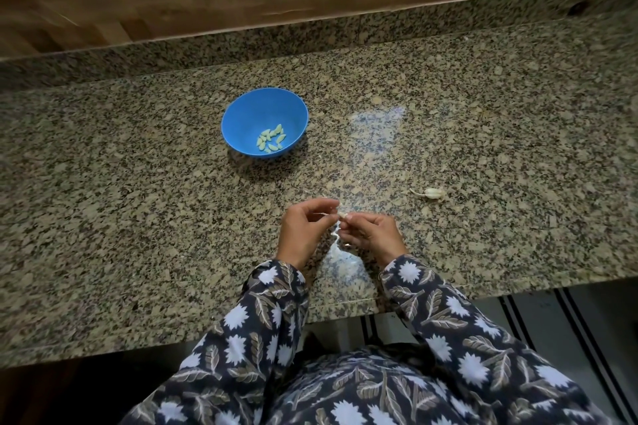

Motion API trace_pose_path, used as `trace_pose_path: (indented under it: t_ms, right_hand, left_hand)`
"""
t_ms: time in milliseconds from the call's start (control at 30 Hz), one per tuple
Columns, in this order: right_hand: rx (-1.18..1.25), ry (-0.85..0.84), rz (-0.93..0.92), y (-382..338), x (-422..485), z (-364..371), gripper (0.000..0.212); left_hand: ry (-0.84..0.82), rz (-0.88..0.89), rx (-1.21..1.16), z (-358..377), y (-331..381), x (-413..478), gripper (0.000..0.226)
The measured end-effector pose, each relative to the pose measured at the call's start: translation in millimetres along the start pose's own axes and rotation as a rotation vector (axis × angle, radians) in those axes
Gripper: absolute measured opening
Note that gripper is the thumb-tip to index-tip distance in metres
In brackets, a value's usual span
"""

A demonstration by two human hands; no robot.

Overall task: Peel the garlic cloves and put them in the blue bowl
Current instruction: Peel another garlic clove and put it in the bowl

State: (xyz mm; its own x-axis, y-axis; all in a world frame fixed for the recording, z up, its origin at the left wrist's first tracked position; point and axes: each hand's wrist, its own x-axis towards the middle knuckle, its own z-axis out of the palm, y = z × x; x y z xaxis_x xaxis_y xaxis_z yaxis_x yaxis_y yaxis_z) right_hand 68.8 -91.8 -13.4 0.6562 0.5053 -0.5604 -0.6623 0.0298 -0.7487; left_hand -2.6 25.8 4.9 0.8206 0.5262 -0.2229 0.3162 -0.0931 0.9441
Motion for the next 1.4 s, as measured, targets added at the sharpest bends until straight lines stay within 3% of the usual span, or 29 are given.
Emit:
trace_pose_path:
  t_ms: [200, 433, 567, 733, 867, 967, 1033, 1100, 1167, 1267, 1400]
  right_hand:
    - [-0.037, -0.015, 0.009, 1, 1, 1, 0.014]
    - [-0.071, -0.048, -0.016, 2, -1, 4, 0.008]
    - [0.099, -0.041, 0.030, 2, -2, 9, 0.013]
    - [0.556, -0.101, 0.126, -3, -2, 0, 0.024]
    - [0.649, -0.117, 0.156, 1, -2, 0, 0.025]
    - [0.711, -0.099, 0.152, 2, 0, -1, 0.024]
    - [0.732, -0.103, 0.136, 4, 2, 0, 0.021]
    - [0.750, -0.112, 0.118, 5, 2, 0, 0.024]
    - [0.789, -0.113, 0.103, 6, 3, 0, 0.025]
    - [0.808, -0.106, 0.062, 6, 4, -5, 0.026]
    - [0.724, -0.128, 0.043, 5, 0, -9, 0.027]
  left_hand:
    - [-0.005, -0.002, 0.012, -1, -4, 4, 0.027]
    - [-0.022, -0.089, -0.197, -5, -3, 0, 0.033]
    - [0.141, -0.125, -0.179, -23, -10, 4, 0.028]
    - [0.570, -0.092, 0.210, -73, -39, 10, 0.025]
    - [0.561, -0.132, 0.535, -85, -63, 10, 0.023]
    - [0.596, -0.023, 0.562, -68, -49, 6, 0.026]
    - [0.521, 0.103, 0.423, -46, -32, 1, 0.027]
    - [0.316, 0.128, 0.269, -18, -17, -6, 0.026]
    - [0.097, 0.020, 0.058, 5, -4, -11, 0.023]
    - [-0.043, -0.271, -0.300, 20, 8, -15, 0.019]
    - [-0.126, -0.360, -0.233, 21, 10, -11, 0.026]
